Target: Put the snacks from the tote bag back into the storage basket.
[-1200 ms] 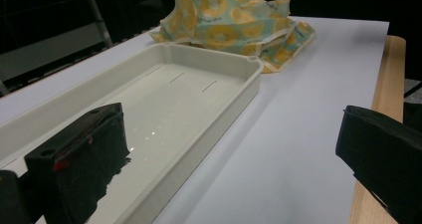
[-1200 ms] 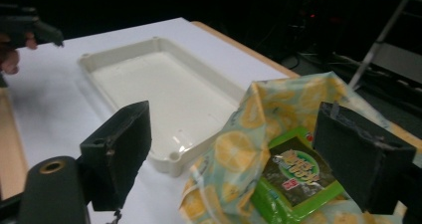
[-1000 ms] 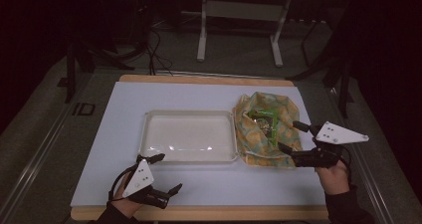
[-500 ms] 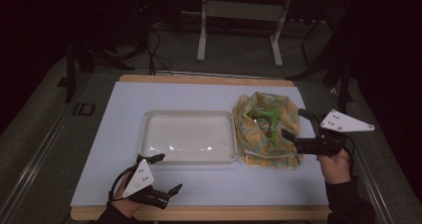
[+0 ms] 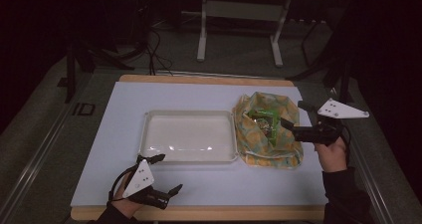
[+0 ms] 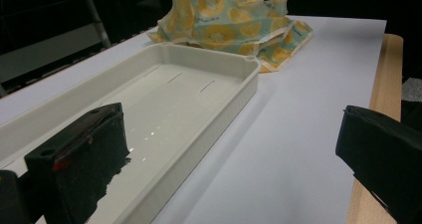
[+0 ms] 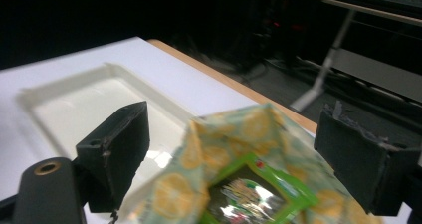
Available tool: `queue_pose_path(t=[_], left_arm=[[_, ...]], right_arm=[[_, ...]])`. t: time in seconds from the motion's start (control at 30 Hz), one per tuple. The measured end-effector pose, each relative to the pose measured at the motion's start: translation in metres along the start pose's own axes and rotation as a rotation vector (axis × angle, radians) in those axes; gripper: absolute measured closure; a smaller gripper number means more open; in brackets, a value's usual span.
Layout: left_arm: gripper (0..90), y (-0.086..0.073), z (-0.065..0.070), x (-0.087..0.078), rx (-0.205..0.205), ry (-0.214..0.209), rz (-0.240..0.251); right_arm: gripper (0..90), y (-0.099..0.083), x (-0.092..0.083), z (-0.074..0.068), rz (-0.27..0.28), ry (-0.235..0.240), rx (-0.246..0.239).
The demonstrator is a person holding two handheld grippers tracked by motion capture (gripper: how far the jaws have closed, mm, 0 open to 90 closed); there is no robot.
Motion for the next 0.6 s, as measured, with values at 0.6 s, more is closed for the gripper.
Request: queue_pose_path(t=[0.6], left_arm=[[0.3, 0.0, 0.0, 0.0, 0.001, -0.001, -0.001]], right_arm=[[10.9, -0.015, 0.026, 0.032, -0.033, -0.032, 0.114]])
Point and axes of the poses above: each handheld gripper's, and its own axes: x roughly forward along the jaws, y roughly out of its top, z roughly to its right, the point moved 10 cm from there along x, roughly forward along the jaws, and after that the axes turned 5 degrees about x, right-handed, at the moved point
